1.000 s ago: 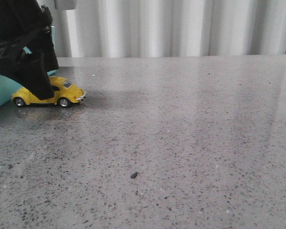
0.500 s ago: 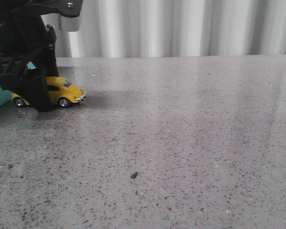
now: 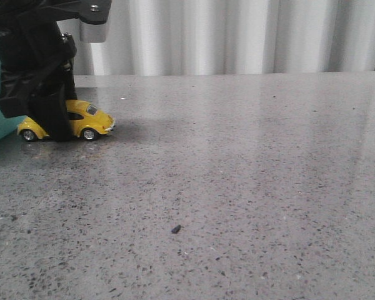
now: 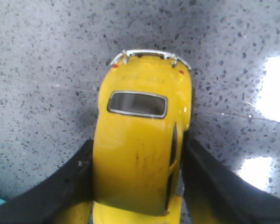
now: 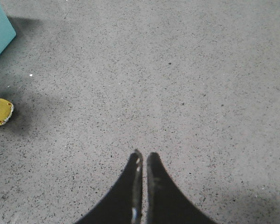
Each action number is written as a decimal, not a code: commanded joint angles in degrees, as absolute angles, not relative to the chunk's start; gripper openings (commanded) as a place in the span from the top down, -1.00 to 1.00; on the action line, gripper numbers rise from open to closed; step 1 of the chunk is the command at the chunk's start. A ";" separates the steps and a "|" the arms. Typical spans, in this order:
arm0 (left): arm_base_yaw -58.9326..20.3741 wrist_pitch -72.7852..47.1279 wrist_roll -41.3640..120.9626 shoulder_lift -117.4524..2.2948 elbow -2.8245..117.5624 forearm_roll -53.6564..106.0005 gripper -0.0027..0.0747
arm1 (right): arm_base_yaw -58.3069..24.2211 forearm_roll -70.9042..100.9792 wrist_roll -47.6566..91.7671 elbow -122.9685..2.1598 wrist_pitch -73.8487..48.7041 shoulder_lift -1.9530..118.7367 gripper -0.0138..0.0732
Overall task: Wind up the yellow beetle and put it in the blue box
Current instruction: 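Lower the left gripper and close it around the beetle, then lift the beetle with the left gripper over the blue box, then lower the beetle into the box and open the left gripper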
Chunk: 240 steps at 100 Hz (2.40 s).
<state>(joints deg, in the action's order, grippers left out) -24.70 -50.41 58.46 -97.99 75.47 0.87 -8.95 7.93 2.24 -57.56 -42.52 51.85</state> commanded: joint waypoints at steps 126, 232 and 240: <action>1.68 -72.67 20.05 -94.73 103.35 4.91 0.83 | -8.86 8.31 2.64 -58.96 -37.54 51.10 0.82; 1.83 -72.67 20.22 -98.43 98.45 9.27 0.03 | -8.86 6.90 2.64 -58.68 -36.93 50.75 0.82; 1.96 -72.67 20.22 -95.05 98.45 10.42 0.40 | -8.86 6.01 2.64 -57.04 -33.98 49.32 0.82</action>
